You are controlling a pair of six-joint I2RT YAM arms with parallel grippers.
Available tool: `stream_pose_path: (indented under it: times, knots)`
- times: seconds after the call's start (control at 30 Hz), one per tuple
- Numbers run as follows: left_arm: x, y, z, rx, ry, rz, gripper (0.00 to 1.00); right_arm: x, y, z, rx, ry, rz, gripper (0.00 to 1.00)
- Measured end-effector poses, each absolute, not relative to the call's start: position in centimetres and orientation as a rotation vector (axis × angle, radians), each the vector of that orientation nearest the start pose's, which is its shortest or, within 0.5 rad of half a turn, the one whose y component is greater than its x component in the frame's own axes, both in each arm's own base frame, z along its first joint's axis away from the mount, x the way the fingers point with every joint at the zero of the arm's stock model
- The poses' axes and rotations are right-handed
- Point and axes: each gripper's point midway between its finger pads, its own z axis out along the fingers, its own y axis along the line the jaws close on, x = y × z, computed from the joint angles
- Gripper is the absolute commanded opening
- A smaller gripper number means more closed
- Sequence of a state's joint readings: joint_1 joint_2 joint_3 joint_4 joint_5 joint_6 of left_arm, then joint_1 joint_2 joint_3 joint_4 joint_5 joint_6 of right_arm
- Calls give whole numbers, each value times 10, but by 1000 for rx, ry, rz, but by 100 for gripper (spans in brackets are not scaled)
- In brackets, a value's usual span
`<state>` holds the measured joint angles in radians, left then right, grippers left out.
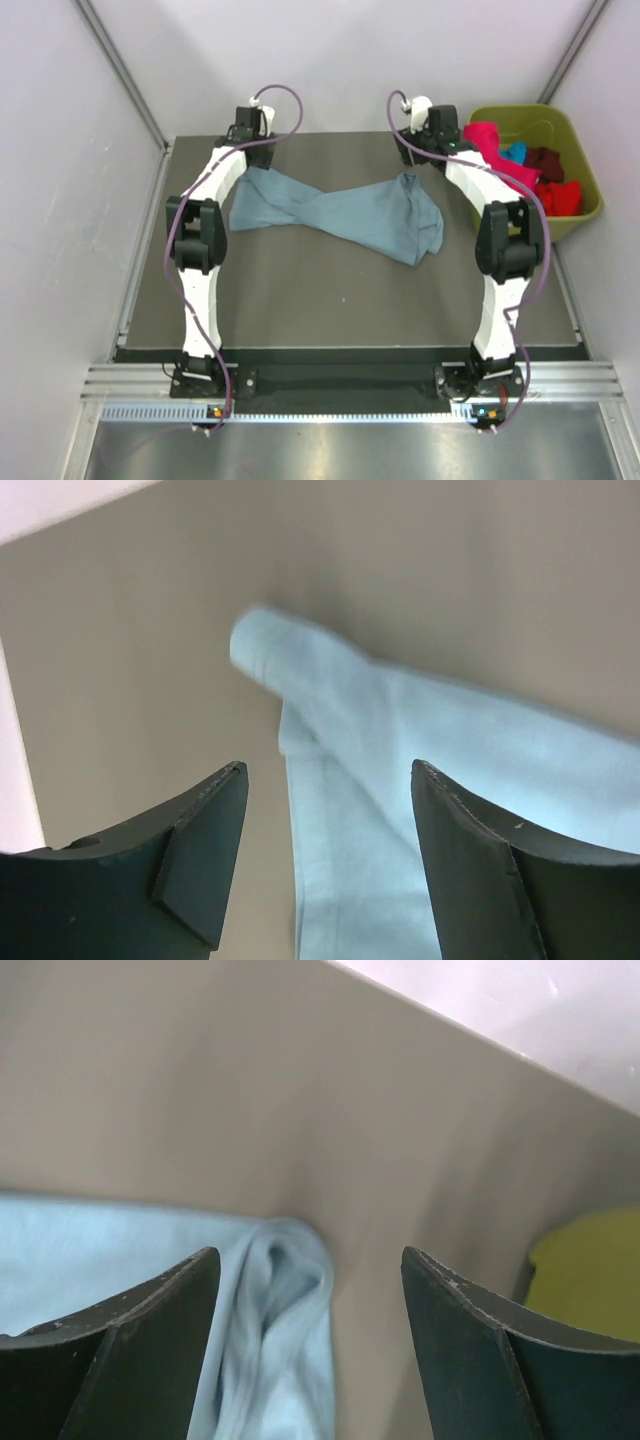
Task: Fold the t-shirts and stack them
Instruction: Flatten the tshirt out
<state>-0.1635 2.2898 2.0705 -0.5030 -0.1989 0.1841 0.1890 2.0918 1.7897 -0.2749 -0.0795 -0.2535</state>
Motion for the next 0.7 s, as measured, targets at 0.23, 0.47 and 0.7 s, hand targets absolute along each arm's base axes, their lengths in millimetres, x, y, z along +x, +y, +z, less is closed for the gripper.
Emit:
stream_pose_path:
  times: [0.23,0.47,0.7]
  knots:
    - [567,-45,126,279,2307,270,72,512,116,175,-602,2108,99,69]
    - [563,-41,118,238,2328,273,71,449,133,159,-687,2172,216,71]
    - [554,-43,110,231,2359,252,71,377,139,90,-721,2426,399,71]
